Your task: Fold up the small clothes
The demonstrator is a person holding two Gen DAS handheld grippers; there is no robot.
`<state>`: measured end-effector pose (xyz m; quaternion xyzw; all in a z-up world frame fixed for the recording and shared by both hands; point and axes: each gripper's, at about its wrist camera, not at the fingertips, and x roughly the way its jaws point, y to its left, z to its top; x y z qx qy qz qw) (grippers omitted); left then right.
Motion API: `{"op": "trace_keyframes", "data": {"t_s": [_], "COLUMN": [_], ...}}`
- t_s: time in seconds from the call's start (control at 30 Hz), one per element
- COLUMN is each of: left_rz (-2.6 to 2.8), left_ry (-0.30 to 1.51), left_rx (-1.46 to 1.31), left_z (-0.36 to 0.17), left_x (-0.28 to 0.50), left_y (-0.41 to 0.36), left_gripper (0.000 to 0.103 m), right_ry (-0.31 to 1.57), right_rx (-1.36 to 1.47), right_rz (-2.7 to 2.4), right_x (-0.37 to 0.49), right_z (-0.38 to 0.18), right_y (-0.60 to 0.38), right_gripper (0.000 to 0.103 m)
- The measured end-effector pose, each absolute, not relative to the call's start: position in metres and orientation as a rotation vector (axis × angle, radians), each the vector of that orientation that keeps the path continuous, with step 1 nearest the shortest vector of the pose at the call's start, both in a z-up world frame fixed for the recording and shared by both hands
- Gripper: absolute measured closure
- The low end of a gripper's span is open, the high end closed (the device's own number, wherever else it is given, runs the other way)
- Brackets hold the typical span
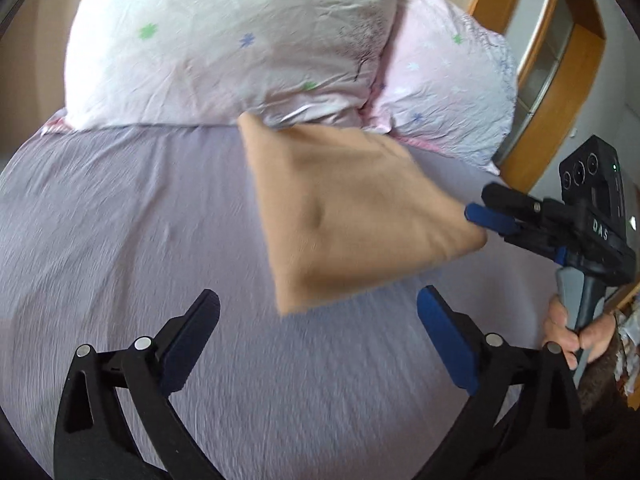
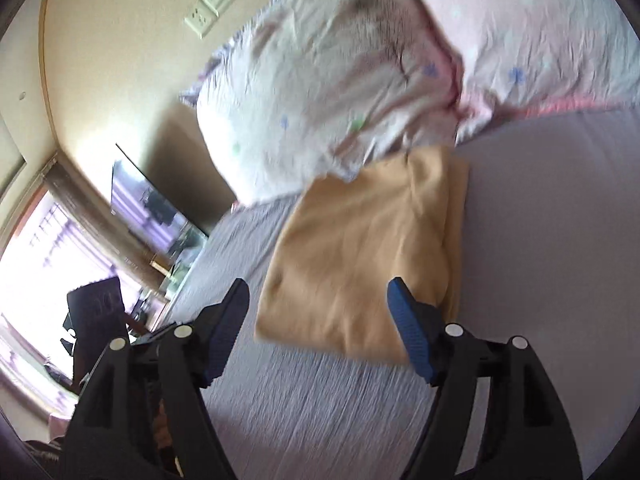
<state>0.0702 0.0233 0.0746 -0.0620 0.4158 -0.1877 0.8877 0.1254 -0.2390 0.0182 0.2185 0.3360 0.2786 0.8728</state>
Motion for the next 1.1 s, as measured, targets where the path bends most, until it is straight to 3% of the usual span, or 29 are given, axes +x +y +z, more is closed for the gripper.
{"op": "trace_keyframes", "data": {"t_s": [0.13,0.17,0.2,0.23,0.33,0.53,1.1], "left_rz": [-0.294,-0.276,-0.263,-0.249,-0.25,-0.176,-0.071], "left_ry": [0.921,0.935,0.944,0.951,0.965,1.008,1.068], "left_rx": [-0.106,-0.099,-0.098,-0.097,-0.106,-0.006,0.068], "left_z": [0.067,0.065,0.063,0.062,0.058,0.045,0.038], "left_x": [0.055,0.05,0.048,0.046,0.045,0.051,0.05], "left_y": [0.022,0.023,0.023,0.023,0.022,0.007,0.002], "left_gripper": [0.001,0.001,0.001,0.001,0.001,0.001,0.001], "right_ry": [0.785,0.77,0.756,0.737,0.681,0.788,0.856], "right_rx": [0.489,0.49,0.47,0.436,0.291,0.0,-0.015], "right_rz": [0.511,0.51,0.487,0.445,0.292,0.036,0.041], "right_x": [0.118,0.106,0.099,0.088,0.058,0.058,0.066], "right_z": [-0.007,-0.006,-0.003,0.001,0.008,-0.02,-0.044], "right_y": [-0.243,-0.248,-0.249,-0.25,-0.244,-0.214,-0.198], "right_gripper": [0.031,0.027,0.01,0.002,0.002,0.002,0.002]}}
